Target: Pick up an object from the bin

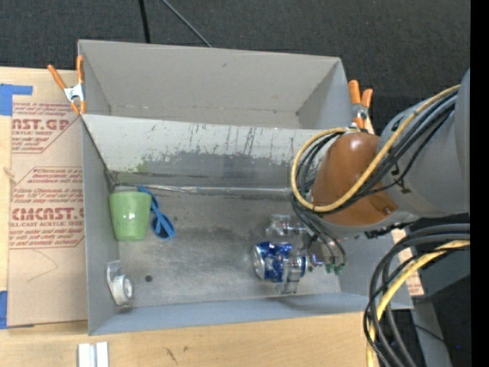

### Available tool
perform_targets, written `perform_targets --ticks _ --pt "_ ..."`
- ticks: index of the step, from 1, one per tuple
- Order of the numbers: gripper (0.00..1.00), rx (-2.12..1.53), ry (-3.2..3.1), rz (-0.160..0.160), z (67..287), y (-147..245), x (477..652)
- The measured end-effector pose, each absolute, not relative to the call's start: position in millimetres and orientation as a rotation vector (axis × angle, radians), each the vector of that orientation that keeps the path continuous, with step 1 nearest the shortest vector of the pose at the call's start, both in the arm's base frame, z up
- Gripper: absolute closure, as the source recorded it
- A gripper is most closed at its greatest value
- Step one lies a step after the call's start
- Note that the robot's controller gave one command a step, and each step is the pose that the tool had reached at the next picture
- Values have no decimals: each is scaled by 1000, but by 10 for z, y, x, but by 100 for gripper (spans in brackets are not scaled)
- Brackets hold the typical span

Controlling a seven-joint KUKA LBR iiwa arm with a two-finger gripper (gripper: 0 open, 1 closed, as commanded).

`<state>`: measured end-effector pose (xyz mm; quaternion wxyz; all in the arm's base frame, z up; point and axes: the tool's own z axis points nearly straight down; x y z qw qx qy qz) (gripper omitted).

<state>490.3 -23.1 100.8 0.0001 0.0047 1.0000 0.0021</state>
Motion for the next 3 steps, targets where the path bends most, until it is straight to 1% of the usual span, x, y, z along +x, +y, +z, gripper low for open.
perform_targets --ticks 1,2,3 --pt "0 211 3133 2 1177 -224 4898" --pt "0 426 3111 2 685 -281 4793" --pt "0 424 3109 2 687 -276 4802"
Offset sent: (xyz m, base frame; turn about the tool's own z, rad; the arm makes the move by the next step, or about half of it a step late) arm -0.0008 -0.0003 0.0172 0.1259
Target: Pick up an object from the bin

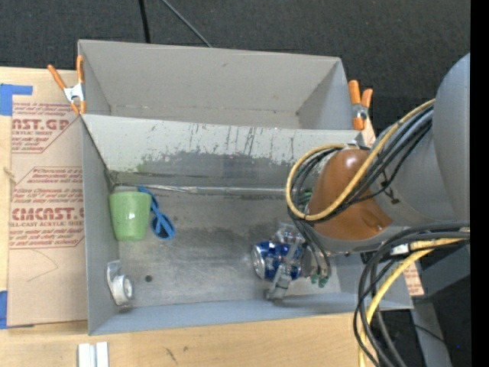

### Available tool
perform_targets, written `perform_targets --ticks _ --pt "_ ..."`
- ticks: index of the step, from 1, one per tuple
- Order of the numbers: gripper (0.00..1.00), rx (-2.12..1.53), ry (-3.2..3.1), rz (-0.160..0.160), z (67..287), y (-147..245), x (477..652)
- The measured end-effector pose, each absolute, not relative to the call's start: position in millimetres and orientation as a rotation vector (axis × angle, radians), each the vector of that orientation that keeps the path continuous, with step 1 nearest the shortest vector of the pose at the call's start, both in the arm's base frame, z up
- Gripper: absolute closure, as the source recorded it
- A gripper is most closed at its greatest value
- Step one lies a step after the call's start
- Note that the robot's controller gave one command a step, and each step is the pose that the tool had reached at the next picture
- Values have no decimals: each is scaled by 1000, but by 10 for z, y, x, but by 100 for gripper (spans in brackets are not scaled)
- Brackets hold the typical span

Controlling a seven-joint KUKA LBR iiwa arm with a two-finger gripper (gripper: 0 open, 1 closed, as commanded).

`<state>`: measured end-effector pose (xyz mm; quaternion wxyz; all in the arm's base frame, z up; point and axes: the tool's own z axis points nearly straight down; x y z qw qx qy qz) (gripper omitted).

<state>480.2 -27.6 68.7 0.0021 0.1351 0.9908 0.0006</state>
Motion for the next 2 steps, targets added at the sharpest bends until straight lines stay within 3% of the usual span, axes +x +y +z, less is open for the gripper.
perform_targets --ticks 1,2 --pt "100 424 3113 1 681 -275 4790" --pt "100 423 3113 1 773 -268 4788"
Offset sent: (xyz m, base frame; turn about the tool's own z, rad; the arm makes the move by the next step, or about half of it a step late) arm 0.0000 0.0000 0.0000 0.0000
